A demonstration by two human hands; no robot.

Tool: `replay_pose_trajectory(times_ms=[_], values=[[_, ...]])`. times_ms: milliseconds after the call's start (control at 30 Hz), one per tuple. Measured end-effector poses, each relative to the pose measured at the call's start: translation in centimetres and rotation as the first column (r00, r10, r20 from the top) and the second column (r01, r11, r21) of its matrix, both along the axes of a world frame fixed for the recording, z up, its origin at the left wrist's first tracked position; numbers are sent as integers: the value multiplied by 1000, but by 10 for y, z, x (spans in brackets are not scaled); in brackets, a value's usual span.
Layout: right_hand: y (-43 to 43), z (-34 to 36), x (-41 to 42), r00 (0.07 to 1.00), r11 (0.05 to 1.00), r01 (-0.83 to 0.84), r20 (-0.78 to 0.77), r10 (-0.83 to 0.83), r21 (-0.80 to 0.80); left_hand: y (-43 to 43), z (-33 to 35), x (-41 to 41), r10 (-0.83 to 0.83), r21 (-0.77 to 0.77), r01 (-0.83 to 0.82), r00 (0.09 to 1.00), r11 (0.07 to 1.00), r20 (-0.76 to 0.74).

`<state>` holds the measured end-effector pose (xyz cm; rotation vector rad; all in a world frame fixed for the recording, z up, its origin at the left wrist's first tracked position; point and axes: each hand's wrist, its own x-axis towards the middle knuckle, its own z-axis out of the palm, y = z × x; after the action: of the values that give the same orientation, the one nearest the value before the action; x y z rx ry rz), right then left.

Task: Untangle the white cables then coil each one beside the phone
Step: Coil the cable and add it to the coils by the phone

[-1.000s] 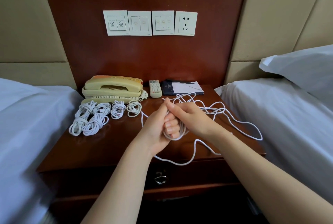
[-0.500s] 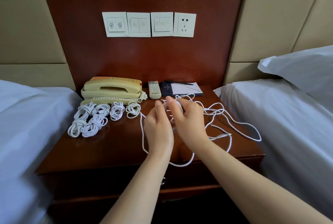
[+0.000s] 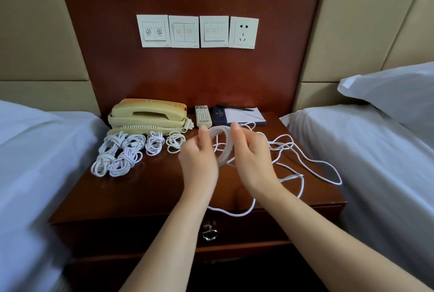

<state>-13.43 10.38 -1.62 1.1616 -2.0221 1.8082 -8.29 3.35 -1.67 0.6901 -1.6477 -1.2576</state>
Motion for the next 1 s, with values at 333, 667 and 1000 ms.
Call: replay_pose_trajectory(times_ms=[333, 667, 1000], values=[[24, 7, -47, 981, 952, 117, -181, -67, 283, -9, 5, 9, -256, -91, 254, 967, 963, -9], [12, 3, 16, 757, 677, 167, -534, 378, 716, -47, -3, 11, 70, -272, -34, 990, 962, 126], [30, 26, -22, 923, 890, 2, -344, 174, 457, -35, -5, 0, -350, -331, 449, 881, 830, 318]])
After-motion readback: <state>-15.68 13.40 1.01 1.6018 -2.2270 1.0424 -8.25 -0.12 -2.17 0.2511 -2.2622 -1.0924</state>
